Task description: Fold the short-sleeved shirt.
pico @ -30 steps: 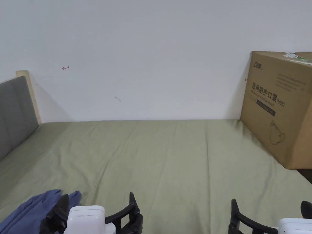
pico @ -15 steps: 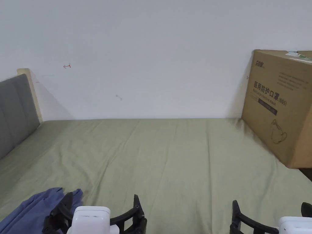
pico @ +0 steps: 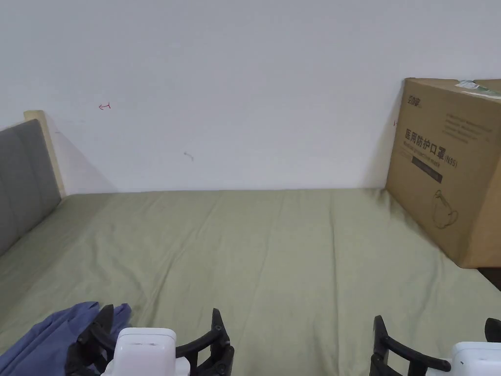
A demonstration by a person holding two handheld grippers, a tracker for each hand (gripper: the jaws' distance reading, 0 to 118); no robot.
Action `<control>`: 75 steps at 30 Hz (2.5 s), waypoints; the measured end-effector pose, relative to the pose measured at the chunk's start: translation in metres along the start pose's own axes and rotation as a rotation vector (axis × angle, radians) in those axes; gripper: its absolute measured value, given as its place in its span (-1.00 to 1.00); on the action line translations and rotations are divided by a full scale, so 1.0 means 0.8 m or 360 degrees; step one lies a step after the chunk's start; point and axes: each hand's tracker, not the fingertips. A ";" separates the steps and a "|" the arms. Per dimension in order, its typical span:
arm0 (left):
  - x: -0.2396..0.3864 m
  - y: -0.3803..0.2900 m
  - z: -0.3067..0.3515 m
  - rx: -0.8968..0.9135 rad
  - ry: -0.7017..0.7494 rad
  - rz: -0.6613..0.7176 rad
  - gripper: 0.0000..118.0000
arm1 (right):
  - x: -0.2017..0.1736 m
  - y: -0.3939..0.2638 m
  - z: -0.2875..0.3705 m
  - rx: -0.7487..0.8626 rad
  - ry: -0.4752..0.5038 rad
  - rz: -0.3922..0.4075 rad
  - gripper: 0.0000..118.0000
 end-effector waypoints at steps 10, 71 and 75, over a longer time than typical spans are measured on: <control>-0.005 0.000 -0.005 -0.0036 -0.0053 0.0006 0.98 | 0.001 0.000 -0.004 -0.0026 0.0027 -0.0011 1.00; -0.300 -0.249 -0.251 -0.1754 -0.0036 0.0182 0.47 | -0.128 -0.081 -0.101 -0.0982 0.0634 -0.0207 -1.00; -0.302 -0.228 -0.223 -0.1684 0.0044 0.0150 -0.97 | -0.128 -0.074 -0.098 -0.0974 0.0692 -0.0242 -1.00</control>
